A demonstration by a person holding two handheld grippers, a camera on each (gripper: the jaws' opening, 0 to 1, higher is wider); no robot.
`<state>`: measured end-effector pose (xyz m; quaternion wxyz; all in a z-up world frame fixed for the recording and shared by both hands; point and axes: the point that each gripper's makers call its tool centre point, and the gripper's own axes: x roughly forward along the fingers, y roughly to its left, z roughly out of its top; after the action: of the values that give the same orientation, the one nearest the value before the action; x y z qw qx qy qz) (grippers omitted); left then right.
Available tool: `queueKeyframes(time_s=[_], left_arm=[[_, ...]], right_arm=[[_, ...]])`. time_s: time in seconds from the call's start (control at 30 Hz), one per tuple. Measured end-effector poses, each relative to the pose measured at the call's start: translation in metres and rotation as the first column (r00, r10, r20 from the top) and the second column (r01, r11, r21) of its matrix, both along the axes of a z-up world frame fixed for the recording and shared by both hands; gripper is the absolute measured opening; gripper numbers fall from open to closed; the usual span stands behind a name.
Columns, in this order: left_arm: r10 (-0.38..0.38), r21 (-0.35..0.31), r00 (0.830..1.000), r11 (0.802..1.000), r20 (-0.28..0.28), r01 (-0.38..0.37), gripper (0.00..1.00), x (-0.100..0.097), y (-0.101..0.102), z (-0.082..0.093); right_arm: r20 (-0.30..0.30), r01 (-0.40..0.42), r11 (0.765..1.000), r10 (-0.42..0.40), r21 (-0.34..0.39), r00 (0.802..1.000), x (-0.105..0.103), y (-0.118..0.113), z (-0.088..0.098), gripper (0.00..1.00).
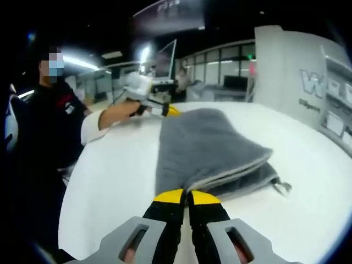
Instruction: Open the folded towel by lifting each exposed corner and separating the folded layers until the towel lies flat within the target outline without major curled edges
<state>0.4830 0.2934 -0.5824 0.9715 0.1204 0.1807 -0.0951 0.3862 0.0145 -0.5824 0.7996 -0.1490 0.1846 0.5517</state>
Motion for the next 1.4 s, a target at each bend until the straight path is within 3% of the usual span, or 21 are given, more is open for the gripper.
queueKeyframes(time_s=[0.2, 0.5, 0.83, 1.23, 1.4], left_arm=[[-0.015, 0.059, 1.000, 0.998, 0.017, 0.014, 0.04, 0.010, 0.000, 0.000], [-0.027, 0.087, 1.000, 0.996, 0.007, 0.026, 0.04, 0.027, -0.002, 0.001], [-0.077, 0.075, 0.996, 0.994, -0.043, 0.080, 0.04, 0.050, -0.005, 0.001], [-0.091, 0.013, 0.996, 0.996, -0.021, 0.091, 0.05, 0.053, -0.004, 0.000], [-0.099, 0.025, 0.995, 0.995, -0.002, 0.099, 0.05, 0.060, -0.007, 0.000]], right_arm=[[0.007, -0.024, 1.000, 0.024, -0.002, 1.000, -0.004, 0.003, 0.000, 0.00], [0.018, -0.058, 0.998, 0.058, -0.005, 0.998, -0.010, 0.009, 0.001, 0.00], [0.031, -0.104, 0.994, 0.103, 0.039, 0.994, -0.010, 0.014, 0.004, 0.01], [0.075, -0.161, 0.986, 0.157, 0.047, 0.985, -0.022, 0.025, 0.008, 0.00], [0.098, -0.199, 0.979, 0.194, 0.043, 0.976, -0.029, 0.033, 0.008, 0.00]])
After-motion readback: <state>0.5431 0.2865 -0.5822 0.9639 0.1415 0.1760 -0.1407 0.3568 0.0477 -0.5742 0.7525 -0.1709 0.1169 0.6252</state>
